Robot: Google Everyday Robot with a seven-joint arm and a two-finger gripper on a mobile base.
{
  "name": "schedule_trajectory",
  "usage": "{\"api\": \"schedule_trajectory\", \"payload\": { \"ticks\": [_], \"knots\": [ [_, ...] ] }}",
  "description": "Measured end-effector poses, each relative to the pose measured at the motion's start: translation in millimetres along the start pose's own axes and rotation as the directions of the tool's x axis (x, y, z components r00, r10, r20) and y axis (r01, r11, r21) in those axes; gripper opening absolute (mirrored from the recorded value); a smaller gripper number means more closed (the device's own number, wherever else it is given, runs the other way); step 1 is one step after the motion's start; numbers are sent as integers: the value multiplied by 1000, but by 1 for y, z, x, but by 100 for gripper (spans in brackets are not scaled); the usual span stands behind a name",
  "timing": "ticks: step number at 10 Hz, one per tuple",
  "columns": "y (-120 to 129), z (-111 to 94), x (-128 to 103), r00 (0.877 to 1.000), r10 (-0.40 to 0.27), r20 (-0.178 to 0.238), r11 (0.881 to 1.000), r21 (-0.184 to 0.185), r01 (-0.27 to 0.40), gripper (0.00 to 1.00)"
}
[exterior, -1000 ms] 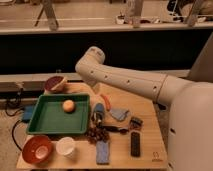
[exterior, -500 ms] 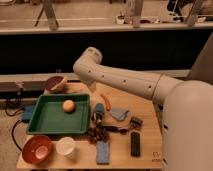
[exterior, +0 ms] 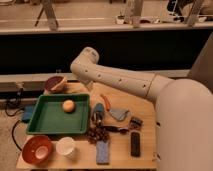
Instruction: Place banana in tray
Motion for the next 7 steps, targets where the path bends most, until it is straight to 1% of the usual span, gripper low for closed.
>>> {"api": "schedule_trajectory", "payload": {
  "ticks": [3, 5, 7],
  "knots": [
    [-14, 8, -5, 1000, -27, 10, 1000, 10, 27, 80],
    [-20, 12, -7, 999, -36, 8, 999, 15, 36, 80],
    [-34, 20, -18, 999, -52, 10, 998, 21, 52, 80]
  ]
}}
